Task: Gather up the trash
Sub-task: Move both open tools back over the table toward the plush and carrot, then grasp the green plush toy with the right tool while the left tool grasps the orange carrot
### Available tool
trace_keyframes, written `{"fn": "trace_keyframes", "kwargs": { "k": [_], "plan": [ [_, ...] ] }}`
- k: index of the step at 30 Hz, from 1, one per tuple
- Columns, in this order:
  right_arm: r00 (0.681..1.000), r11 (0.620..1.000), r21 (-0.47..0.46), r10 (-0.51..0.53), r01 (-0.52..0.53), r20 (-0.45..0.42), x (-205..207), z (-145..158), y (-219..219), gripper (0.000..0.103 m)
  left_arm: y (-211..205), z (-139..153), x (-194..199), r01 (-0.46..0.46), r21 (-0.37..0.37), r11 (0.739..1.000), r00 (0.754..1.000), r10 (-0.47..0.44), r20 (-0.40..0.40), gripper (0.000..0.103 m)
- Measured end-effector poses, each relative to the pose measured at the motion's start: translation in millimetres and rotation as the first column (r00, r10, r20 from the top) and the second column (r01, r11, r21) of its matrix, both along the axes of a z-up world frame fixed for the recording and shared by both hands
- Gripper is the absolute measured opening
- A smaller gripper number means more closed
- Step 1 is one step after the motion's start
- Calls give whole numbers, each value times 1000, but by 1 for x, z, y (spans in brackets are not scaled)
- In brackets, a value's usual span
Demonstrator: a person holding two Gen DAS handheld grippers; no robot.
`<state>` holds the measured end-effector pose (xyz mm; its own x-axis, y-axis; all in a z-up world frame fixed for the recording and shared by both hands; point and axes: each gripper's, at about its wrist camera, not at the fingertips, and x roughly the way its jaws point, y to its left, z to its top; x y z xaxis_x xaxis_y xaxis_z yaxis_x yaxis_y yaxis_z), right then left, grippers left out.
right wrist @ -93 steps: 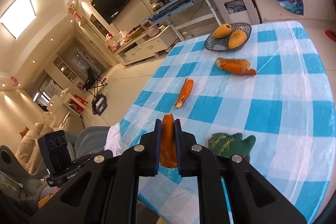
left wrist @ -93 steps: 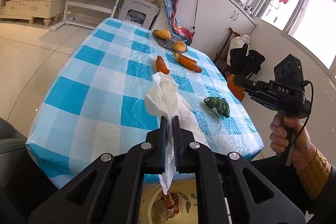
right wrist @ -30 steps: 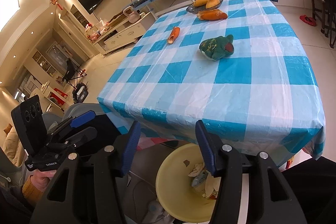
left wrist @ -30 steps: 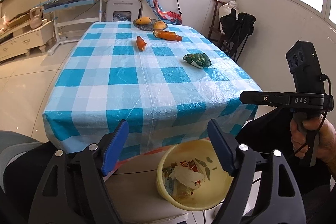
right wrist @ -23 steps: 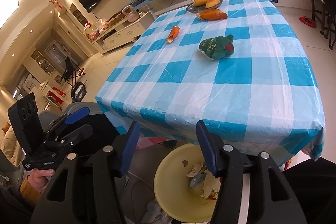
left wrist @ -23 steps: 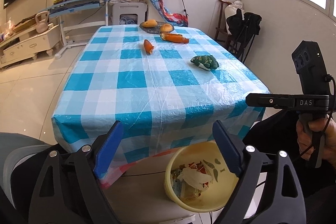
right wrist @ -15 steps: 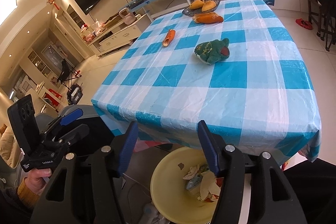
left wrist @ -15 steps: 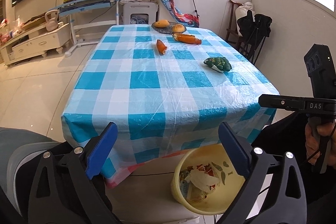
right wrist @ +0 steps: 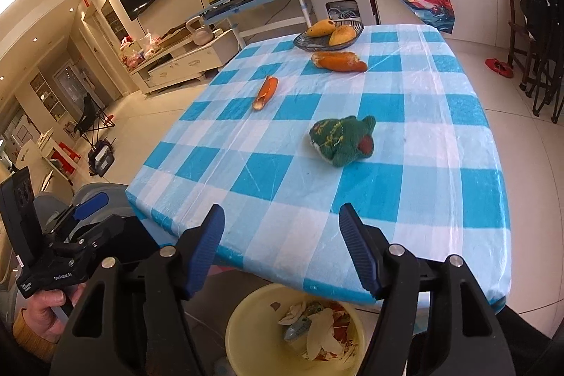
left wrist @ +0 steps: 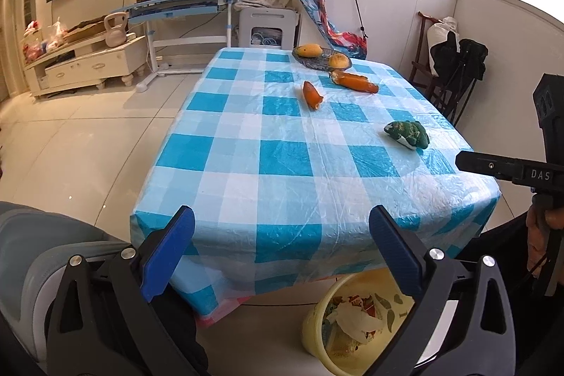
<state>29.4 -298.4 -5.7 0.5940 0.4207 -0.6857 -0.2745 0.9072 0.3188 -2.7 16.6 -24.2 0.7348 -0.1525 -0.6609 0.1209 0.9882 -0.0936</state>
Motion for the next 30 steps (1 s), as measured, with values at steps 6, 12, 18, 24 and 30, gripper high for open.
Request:
{"fn": "trace_keyframes", "kwargs": {
  "k": [6, 12, 18, 24, 30],
  "plan": [
    [1000, 999, -44, -18, 18, 6, 26, 1, -3, 66, 7, -3, 22, -41, -14, 999, 999, 41, -36, 96],
    [999, 998, -43, -40, 40, -4, 45, -4, -9, 66, 1, -3, 44, -44, 9, 999, 998, 45, -54, 96],
    [999, 998, -43, -46, 45, -20, 61, -8, -10, 66, -6, -3, 63, -36, 22, 999, 997, 38, -64, 96],
    [999, 997, -70, -36, 33, -34, 78, -11, -5, 67, -17, -6, 77, -16, 39, 999, 997, 19, -75, 96],
    [998, 996, -85, -31, 25, -62, 97, -21, -2, 67, -27, -10, 91, 2, 52, 999, 996, 3, -88, 96]
  ]
}}
